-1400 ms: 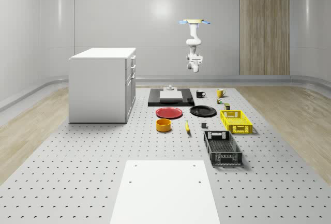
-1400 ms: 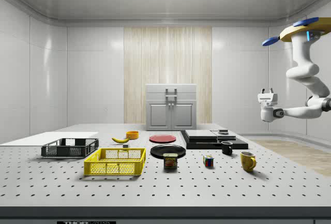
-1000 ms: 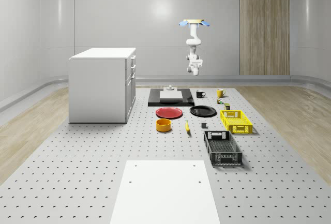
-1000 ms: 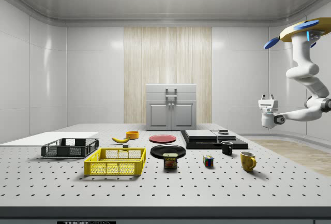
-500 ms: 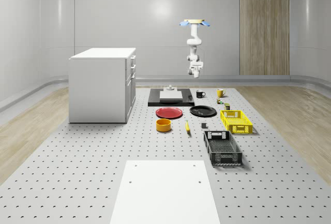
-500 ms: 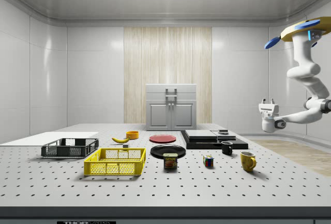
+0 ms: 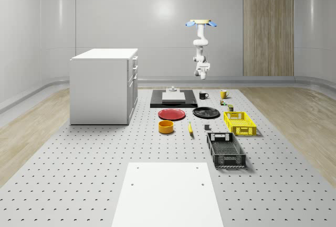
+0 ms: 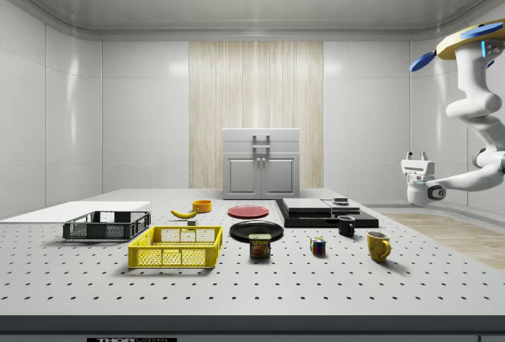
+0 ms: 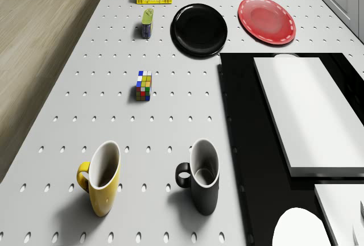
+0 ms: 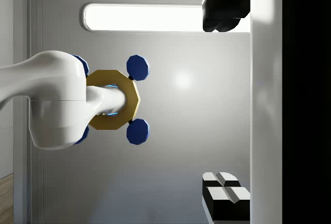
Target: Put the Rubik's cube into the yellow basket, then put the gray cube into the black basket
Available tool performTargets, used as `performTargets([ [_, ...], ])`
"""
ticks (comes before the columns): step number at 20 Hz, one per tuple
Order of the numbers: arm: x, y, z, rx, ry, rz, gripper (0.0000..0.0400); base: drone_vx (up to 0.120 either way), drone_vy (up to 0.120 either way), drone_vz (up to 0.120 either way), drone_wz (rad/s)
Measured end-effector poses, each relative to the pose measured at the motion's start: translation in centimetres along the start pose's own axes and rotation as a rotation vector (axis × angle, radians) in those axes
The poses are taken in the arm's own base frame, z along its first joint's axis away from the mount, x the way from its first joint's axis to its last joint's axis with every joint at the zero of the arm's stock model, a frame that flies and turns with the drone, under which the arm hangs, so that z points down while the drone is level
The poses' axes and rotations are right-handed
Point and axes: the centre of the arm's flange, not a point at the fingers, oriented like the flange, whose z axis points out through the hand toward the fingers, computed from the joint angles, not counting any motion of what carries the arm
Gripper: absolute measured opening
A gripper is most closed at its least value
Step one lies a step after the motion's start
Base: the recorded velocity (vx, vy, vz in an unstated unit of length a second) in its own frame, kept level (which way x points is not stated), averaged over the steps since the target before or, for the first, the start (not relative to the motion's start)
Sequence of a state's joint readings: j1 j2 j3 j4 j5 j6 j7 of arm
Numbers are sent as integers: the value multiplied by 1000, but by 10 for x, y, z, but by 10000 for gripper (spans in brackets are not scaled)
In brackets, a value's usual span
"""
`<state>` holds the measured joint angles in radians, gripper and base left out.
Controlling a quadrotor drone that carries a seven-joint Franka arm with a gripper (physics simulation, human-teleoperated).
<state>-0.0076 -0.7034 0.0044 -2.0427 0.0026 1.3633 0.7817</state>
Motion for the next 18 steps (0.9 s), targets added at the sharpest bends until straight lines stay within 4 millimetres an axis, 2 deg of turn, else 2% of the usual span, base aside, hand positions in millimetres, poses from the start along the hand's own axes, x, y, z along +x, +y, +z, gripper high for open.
performTargets([
  [2,0,0,0,1,1,0,400,20,120,0,0],
  [18,-2,0,0,4,16,0,400,120,120,0,0],
])
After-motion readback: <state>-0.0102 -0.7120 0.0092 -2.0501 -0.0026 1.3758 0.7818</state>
